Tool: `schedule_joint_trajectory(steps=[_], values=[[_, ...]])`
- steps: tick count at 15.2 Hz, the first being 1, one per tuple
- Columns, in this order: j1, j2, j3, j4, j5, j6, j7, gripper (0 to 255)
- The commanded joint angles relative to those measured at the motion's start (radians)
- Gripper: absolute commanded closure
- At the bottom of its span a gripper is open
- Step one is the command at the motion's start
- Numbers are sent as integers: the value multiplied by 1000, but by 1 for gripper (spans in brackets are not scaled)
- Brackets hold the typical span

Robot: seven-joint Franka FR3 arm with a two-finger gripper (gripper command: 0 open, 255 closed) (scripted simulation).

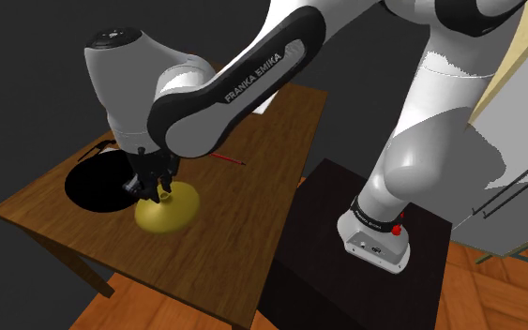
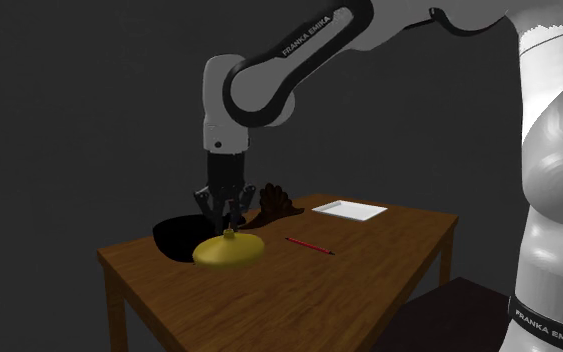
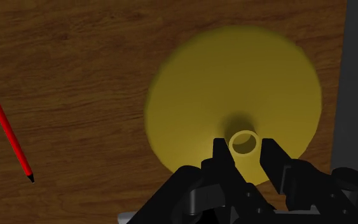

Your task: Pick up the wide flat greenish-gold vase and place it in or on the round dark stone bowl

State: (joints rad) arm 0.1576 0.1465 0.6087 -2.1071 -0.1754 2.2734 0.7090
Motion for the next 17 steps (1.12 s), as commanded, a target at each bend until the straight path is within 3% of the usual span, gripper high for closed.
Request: schedule_joint_trajectory(steps=[1, 17], values=[[-3, -18, 4, 11, 16, -26, -12, 255], [-16, -117, 11, 133, 100, -223, -76, 255]])
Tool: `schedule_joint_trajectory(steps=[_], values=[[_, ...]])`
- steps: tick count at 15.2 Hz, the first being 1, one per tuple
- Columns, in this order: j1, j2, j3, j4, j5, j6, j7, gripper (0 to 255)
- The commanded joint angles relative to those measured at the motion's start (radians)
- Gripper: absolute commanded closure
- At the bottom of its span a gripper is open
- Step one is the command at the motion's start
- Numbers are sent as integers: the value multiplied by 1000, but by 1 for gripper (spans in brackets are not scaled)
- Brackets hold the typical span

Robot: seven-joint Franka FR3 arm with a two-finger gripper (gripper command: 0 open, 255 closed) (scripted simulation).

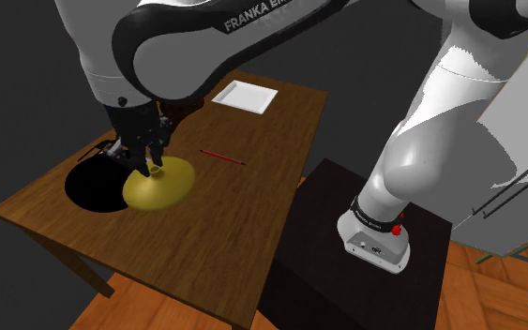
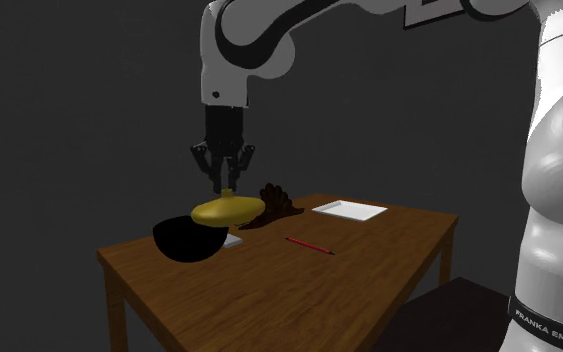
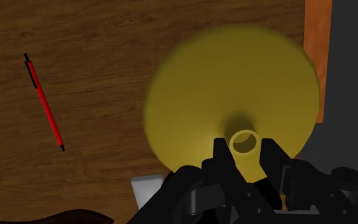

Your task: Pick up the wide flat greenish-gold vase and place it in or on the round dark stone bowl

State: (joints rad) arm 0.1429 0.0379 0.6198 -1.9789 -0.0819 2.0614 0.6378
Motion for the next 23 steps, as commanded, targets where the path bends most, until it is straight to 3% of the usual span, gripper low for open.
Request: schedule_joint_trajectory(steps=[1, 3, 8, 12, 16, 19, 23], values=[[-2, -12, -1, 14, 9, -24, -8, 255], [-2, -18, -1, 28, 14, -42, -11, 255], [12, 179, -17, 283, -101, -136, 5, 255], [59, 349, -43, 532, -183, -239, 0, 255], [143, 549, -80, 866, -258, -381, -29, 255], [255, 756, -123, 1254, -315, -545, -81, 255], [215, 713, -115, 1115, -303, -457, -64, 255]])
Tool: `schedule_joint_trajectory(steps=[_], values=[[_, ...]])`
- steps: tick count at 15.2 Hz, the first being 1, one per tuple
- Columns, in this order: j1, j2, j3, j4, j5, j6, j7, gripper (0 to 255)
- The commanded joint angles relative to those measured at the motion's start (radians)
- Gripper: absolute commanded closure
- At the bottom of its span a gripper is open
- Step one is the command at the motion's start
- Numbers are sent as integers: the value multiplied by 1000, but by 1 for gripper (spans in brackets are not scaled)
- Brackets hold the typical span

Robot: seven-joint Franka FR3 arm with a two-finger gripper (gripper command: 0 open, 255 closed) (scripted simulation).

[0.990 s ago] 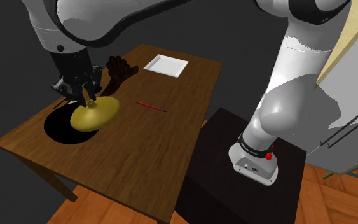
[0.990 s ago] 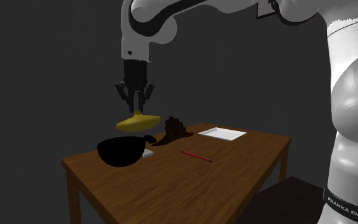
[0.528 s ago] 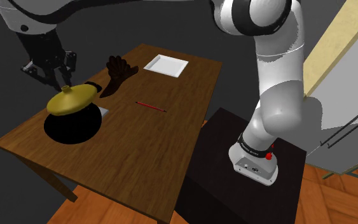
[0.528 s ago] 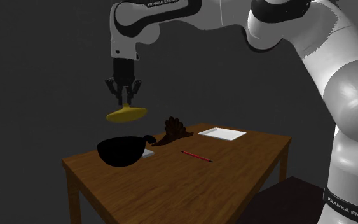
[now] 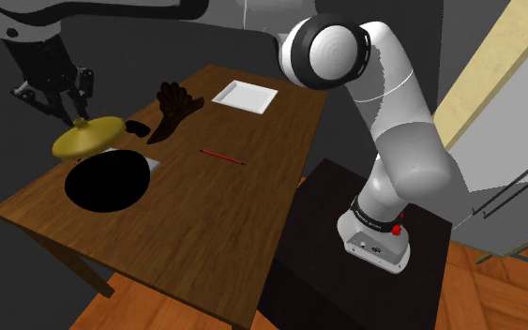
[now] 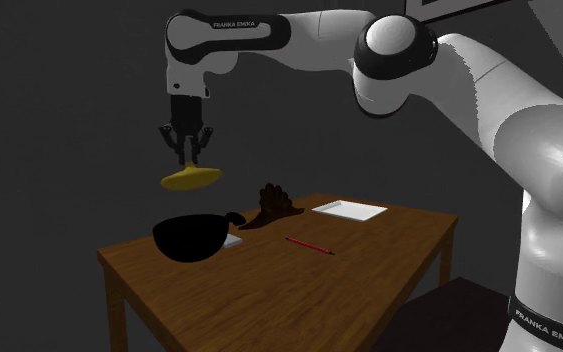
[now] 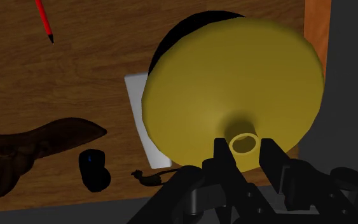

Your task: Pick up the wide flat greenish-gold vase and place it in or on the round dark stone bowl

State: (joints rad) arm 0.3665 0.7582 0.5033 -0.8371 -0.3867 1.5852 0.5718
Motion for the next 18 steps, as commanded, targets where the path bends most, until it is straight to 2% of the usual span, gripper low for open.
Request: schedule_joint_trajectory(steps=[1, 9, 18], values=[[-16, -14, 3, -54, 3, 38, 6, 255], [-57, -40, 8, -215, 6, 164, 27, 255], [-79, -35, 4, -333, -3, 281, 47, 255]])
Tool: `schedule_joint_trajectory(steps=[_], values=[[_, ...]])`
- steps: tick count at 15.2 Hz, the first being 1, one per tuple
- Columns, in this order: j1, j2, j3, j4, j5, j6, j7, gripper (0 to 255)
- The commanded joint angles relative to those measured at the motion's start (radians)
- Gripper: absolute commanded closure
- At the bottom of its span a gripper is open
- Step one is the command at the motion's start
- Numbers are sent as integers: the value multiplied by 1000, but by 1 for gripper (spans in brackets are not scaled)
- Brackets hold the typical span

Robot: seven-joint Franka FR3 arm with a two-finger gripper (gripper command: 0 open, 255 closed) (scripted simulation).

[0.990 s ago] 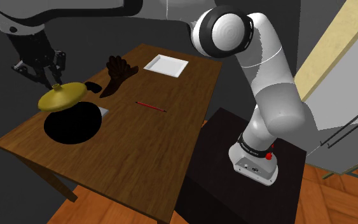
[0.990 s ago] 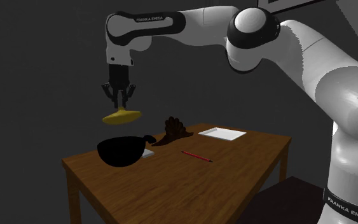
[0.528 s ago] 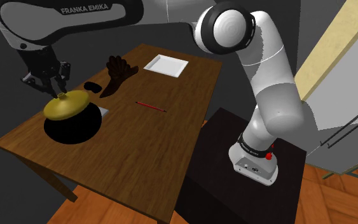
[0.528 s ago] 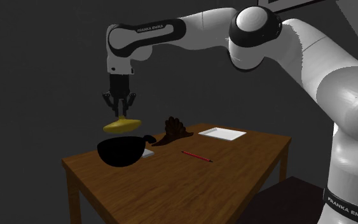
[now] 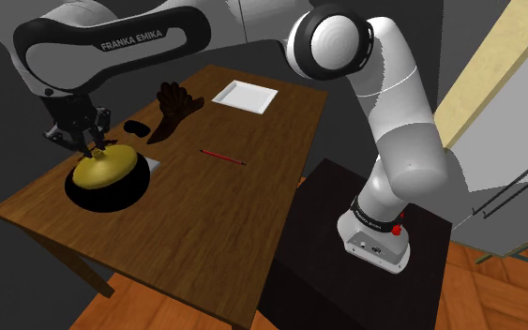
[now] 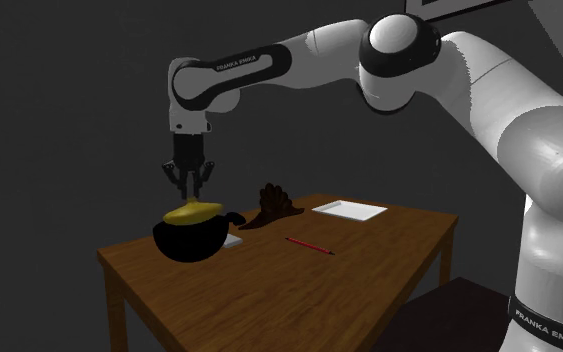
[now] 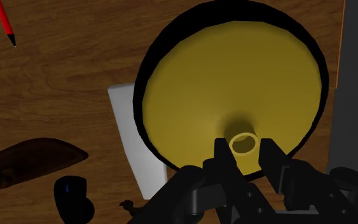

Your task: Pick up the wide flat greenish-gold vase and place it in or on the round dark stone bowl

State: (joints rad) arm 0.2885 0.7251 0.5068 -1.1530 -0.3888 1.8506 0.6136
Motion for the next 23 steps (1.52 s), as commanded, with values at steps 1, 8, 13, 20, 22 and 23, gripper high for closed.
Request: schedule_joint_trajectory(steps=[1, 8, 13, 20, 22, 23], values=[[-2, -2, 0, -18, -1, 15, 5, 255], [-1, -1, 0, -16, -2, 15, 5, 0], [-2, -2, 0, -17, -1, 15, 5, 0], [17, -22, 8, 81, 11, -97, -10, 0], [17, -22, 8, 81, 11, -97, -10, 0], [17, -22, 8, 81, 11, -97, -10, 0]])
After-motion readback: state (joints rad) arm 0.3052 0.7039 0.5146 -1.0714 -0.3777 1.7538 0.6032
